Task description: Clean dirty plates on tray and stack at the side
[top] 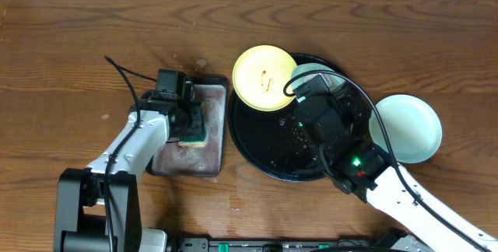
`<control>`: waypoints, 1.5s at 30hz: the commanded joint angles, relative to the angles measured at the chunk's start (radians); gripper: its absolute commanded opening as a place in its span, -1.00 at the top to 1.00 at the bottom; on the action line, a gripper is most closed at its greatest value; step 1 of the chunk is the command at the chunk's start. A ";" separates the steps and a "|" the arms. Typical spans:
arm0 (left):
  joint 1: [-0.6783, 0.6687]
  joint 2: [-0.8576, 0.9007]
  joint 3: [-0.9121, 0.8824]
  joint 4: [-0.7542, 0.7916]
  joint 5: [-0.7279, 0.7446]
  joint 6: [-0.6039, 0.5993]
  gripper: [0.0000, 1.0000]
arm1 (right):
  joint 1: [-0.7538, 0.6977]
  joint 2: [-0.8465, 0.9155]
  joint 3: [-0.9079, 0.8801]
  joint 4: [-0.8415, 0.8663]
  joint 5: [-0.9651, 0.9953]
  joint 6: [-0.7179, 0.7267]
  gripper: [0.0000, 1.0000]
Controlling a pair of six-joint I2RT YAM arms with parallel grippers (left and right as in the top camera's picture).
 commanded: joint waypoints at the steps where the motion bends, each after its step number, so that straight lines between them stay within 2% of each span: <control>1: -0.006 0.005 -0.006 0.002 -0.030 -0.006 0.07 | 0.009 -0.017 0.021 0.006 0.031 -0.005 0.98; 4: -0.006 0.030 -0.017 0.019 -0.029 -0.006 0.08 | 0.009 -0.017 0.021 0.006 0.031 -0.005 0.98; 8: -0.006 0.068 -0.021 0.035 -0.029 -0.010 0.45 | 0.009 -0.017 0.021 0.006 0.031 -0.005 0.98; 11: -0.006 0.083 -0.022 0.038 -0.029 -0.014 0.63 | 0.009 -0.017 0.021 0.006 0.031 -0.005 0.98; 12: -0.006 0.086 -0.022 0.038 -0.029 -0.014 0.78 | 0.009 -0.017 0.021 0.006 0.031 -0.005 0.98; 14: -0.006 0.092 -0.022 0.038 -0.029 -0.014 0.85 | 0.009 -0.017 0.021 0.006 0.031 -0.005 0.98; 30: -0.006 0.032 0.000 0.027 -0.026 -0.017 0.85 | 0.002 -0.017 0.021 0.012 0.034 -0.004 0.98; 37: -0.006 0.033 -0.003 0.023 -0.026 -0.017 0.86 | 0.005 -0.017 0.021 0.089 0.117 -0.012 0.98; 45: -0.006 0.033 -0.003 0.023 -0.026 -0.017 0.85 | 0.006 -0.017 0.021 0.093 0.147 -0.035 0.98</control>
